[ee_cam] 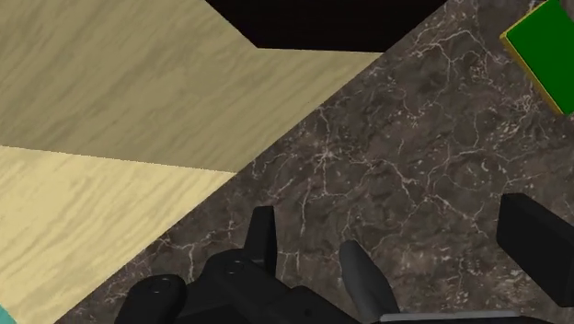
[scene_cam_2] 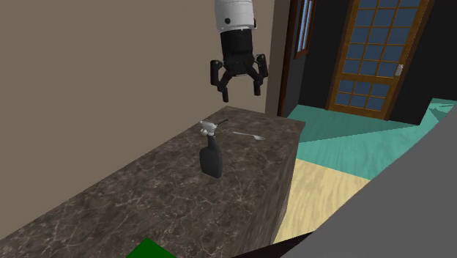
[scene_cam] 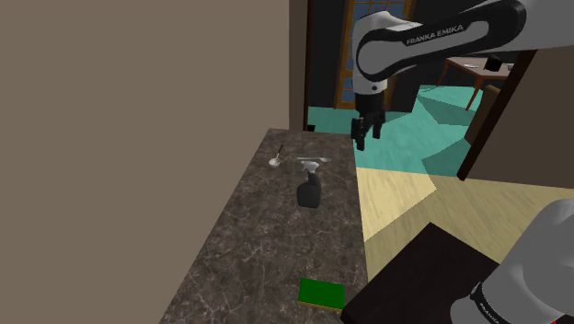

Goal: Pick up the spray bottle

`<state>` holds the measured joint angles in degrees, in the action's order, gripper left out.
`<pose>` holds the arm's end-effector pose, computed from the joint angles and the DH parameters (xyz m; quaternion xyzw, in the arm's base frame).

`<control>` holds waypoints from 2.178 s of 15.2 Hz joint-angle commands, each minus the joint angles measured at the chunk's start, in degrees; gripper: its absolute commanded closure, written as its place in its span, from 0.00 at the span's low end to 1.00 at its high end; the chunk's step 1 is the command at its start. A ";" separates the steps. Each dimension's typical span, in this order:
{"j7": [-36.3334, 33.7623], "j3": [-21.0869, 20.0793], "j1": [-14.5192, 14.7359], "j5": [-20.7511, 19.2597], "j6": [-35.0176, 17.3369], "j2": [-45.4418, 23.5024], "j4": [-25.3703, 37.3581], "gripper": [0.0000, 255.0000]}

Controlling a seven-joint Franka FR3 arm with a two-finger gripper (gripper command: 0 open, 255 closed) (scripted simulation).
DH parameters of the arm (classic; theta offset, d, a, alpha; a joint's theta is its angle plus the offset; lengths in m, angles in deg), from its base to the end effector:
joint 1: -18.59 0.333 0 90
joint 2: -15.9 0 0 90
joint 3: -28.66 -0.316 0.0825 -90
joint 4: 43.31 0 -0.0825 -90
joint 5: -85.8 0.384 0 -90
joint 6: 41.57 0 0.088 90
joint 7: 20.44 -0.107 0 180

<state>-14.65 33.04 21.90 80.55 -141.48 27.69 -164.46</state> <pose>0.4750 -0.0188 0.4897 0.9945 0.0540 -0.0845 0.0316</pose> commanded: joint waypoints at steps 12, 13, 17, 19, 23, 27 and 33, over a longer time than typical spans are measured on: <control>12.75 -2.09 2.25 -4.70 1.07 -33.17 24.83 0.00; 13.62 -2.30 2.47 -5.19 1.50 -35.71 27.11 0.00; 17.11 -3.08 3.55 -7.25 3.75 -46.03 36.96 0.00; 18.93 -3.39 4.22 -8.32 5.21 -51.36 42.43 0.00; 22.92 -3.78 5.86 -10.43 9.00 -62.79 55.12 0.00; 23.48 -3.85 6.19 -10.89 8.66 -66.61 58.06 0.00; 22.97 -3.89 6.10 -10.96 6.78 -68.69 58.19 0.00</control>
<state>8.42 29.08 28.32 69.56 -133.81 -37.22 -103.86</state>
